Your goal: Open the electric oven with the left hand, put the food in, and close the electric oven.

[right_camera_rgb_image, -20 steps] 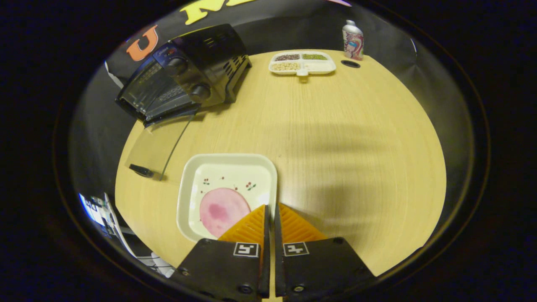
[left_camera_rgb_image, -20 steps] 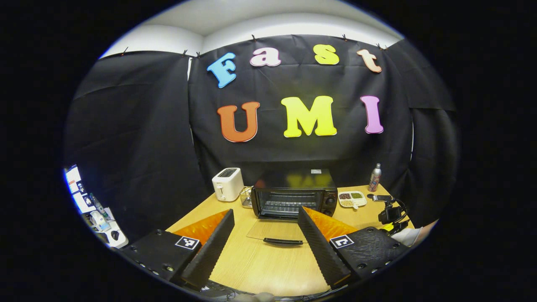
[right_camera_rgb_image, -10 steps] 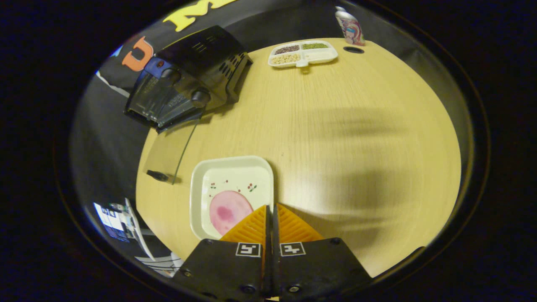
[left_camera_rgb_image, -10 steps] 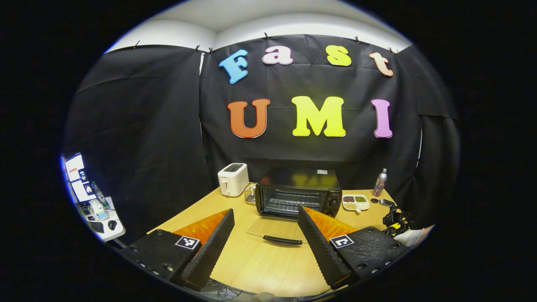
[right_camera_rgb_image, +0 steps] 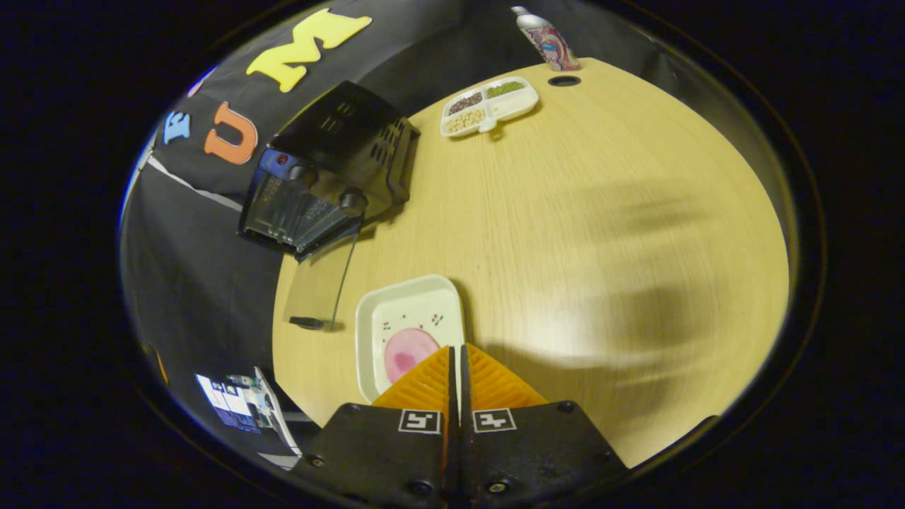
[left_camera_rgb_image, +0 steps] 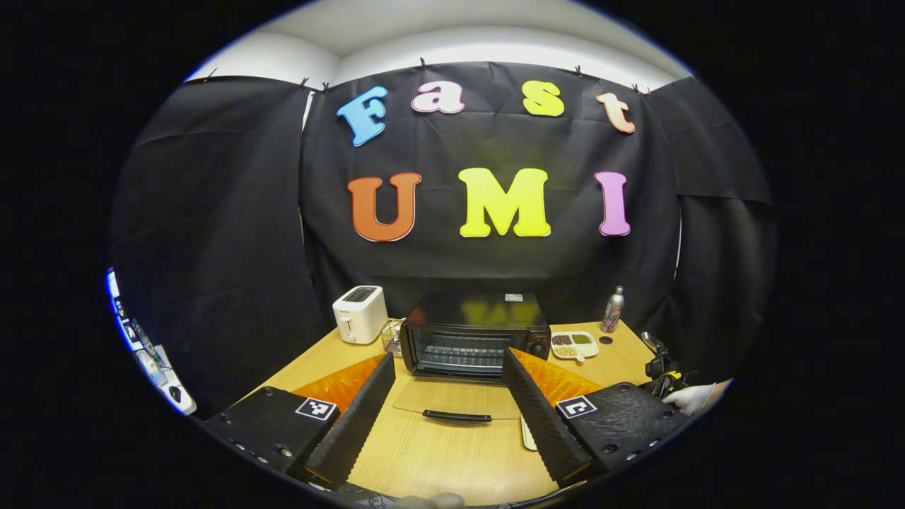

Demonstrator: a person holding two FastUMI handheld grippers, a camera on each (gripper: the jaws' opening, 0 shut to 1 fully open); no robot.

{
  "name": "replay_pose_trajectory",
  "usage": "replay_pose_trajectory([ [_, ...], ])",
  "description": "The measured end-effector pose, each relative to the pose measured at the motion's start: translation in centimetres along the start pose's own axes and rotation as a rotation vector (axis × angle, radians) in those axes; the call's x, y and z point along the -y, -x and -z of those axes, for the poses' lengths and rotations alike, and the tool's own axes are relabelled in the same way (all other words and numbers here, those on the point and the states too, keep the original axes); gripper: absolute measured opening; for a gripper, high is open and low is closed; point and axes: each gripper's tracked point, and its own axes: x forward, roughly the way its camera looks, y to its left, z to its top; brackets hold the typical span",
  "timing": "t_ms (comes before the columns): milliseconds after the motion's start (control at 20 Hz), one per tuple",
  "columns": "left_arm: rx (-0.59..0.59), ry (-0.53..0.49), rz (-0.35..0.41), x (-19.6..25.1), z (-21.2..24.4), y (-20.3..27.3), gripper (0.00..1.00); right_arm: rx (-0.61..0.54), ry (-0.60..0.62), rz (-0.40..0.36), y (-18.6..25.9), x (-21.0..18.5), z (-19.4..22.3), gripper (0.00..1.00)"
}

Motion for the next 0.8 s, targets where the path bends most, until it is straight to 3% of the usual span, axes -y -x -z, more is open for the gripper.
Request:
replay_pose_trajectory([
  [50,-0.003,-0.004,0.013,-0.2,0.0,-0.2,0.97,0.027,0.000,0.027,-0.2,0.2,-0.4,0.00],
  [100,-0.003,-0.010,0.020,-0.6,0.1,-0.2,0.97,0.055,0.004,0.030,-0.3,0.2,-1.0,0.04],
  [150,0.002,-0.014,0.025,-1.0,-0.1,-0.2,0.97,0.055,0.010,0.043,-0.1,0.2,-0.9,0.11],
  [200,0.004,-0.015,0.029,-1.4,-0.1,-0.3,0.97,0.054,0.013,0.039,0.0,0.0,-0.8,0.27],
  [350,0.004,-0.009,0.034,-2.4,0.4,-0.2,0.97,0.008,0.027,0.087,-1.0,0.7,-0.4,0.36],
  [600,-0.009,0.012,0.019,-4.3,1.4,-0.2,0.97,-0.077,0.067,0.152,-2.2,0.3,0.0,0.36],
  [800,-0.007,0.044,0.002,-6.0,2.0,-0.3,0.97,-0.142,0.117,0.247,-2.5,0.4,-0.1,0.22],
])
